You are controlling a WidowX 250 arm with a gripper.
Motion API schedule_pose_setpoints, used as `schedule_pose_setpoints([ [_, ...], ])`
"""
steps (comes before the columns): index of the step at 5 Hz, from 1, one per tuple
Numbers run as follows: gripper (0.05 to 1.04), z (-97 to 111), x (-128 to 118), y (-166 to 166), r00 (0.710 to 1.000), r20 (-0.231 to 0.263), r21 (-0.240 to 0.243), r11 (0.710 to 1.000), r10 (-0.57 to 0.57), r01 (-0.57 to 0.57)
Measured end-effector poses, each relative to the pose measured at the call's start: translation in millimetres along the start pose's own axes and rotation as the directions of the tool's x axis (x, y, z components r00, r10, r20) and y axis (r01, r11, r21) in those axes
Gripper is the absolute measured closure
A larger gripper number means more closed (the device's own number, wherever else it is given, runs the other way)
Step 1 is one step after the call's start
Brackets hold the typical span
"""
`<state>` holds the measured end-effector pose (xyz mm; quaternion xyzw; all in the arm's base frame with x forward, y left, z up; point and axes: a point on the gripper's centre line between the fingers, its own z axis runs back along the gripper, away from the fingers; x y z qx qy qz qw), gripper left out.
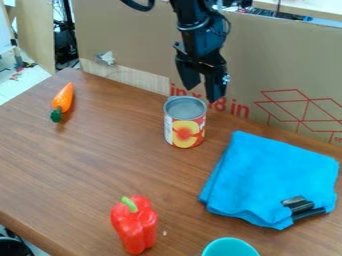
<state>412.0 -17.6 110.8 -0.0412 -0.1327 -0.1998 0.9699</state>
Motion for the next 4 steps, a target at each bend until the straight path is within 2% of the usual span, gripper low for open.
schedule_pose_setpoints([
  [1,0.076,-2.8,15.3,-0.1,0.996,0.086,0.03,0.999,-0.03,0.028],
  [2,0.076,-16.9,16.1,-4.8,0.996,0.084,-0.015,0.999,-0.032,0.033],
  [3,0.076,-18.8,21.1,-0.4,0.993,0.116,0.008,1.0,-0.031,0.03],
  [4,0.076,-30.4,13.3,5.3,0.992,0.119,0.047,0.999,-0.033,0.027],
])
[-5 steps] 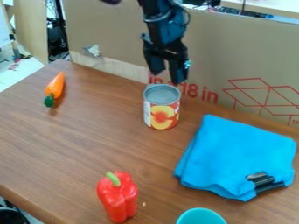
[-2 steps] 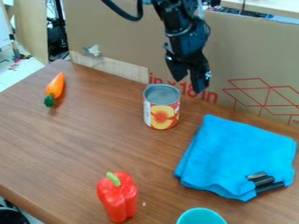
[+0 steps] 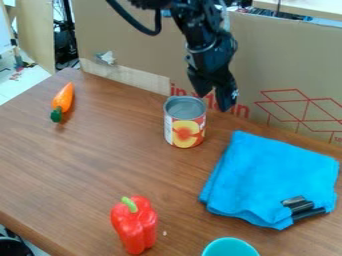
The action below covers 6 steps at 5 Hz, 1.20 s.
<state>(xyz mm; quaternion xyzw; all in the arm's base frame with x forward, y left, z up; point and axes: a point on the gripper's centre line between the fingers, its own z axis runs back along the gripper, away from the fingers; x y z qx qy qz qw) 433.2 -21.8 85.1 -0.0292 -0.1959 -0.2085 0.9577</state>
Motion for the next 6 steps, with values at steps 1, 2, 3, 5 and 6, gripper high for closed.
schedule_pose_setpoints([
  [1,0.076,-4.7,-8.9,5.1,1.0,0.011,0.021,1.0,0.015,-0.015],
  [2,0.076,2.1,-25.2,18.5,0.998,0.046,0.093,0.994,0.044,-0.049],
  [3,0.076,8.7,-45.5,29.2,0.998,-0.009,0.101,0.993,0.065,-0.063],
  [5,0.076,33.9,-100.2,36.9,0.973,-0.215,0.027,0.997,0.078,-0.074],
  [6,0.076,39.0,-129.8,46.0,0.936,-0.324,0.036,0.99,0.138,-0.133],
])
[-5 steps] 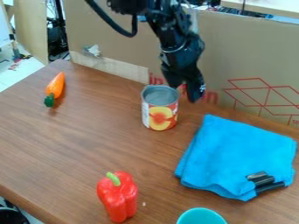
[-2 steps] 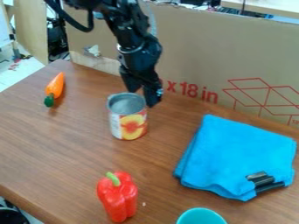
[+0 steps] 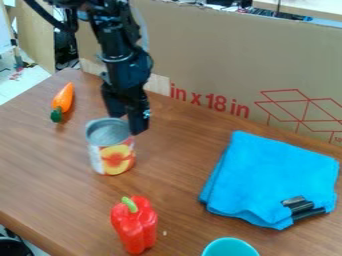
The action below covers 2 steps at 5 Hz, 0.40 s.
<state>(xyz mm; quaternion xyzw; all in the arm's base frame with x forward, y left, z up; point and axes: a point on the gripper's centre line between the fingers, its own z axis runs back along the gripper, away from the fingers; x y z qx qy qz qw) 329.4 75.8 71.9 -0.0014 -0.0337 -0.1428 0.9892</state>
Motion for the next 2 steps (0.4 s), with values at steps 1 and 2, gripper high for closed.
schedule_pose_setpoints([
  [1,0.076,-10.8,-30.8,20.7,0.989,-0.097,-0.009,0.993,0.113,-0.114],
  [2,0.076,-13.3,-55.5,36.2,0.958,-0.181,0.033,0.974,0.224,-0.222],
])
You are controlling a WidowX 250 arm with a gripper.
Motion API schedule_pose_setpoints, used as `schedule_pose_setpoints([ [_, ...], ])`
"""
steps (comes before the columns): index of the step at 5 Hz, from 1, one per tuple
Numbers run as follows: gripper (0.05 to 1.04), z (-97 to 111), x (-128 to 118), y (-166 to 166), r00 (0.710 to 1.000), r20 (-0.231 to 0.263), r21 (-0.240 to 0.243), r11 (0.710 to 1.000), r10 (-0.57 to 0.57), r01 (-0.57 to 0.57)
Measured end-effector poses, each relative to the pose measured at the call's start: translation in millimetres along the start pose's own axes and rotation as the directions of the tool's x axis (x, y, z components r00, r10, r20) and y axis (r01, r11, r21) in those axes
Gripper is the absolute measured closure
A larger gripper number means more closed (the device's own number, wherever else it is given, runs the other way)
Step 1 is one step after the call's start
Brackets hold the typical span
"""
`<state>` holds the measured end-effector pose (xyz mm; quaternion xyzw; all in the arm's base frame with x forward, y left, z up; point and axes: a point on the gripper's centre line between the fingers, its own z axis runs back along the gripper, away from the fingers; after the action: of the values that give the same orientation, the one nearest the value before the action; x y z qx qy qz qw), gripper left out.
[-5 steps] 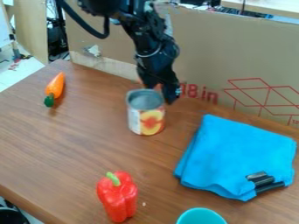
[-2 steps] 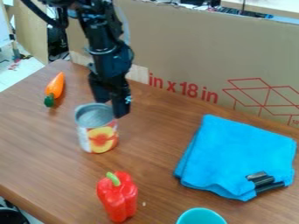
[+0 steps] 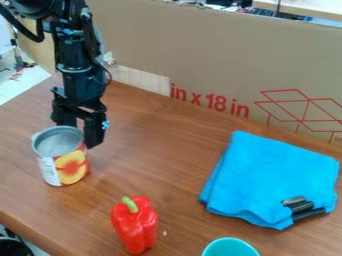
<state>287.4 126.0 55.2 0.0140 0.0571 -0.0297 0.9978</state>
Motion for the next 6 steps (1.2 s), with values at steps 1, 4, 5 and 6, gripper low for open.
schedule_pose_setpoints([
  [1,0.076,-1.4,-19.7,6.0,0.995,-0.06,-0.026,0.997,0.077,-0.079],
  [4,0.076,47.3,-22.5,1.7,0.99,0.133,0.007,0.998,0.057,-0.059],
  [5,0.076,70.5,-4.0,-46.4,0.96,0.249,-0.008,0.991,-0.129,0.135],
  [6,0.076,82.7,0.8,-95.3,0.908,0.302,-0.012,0.951,-0.292,0.31],
])
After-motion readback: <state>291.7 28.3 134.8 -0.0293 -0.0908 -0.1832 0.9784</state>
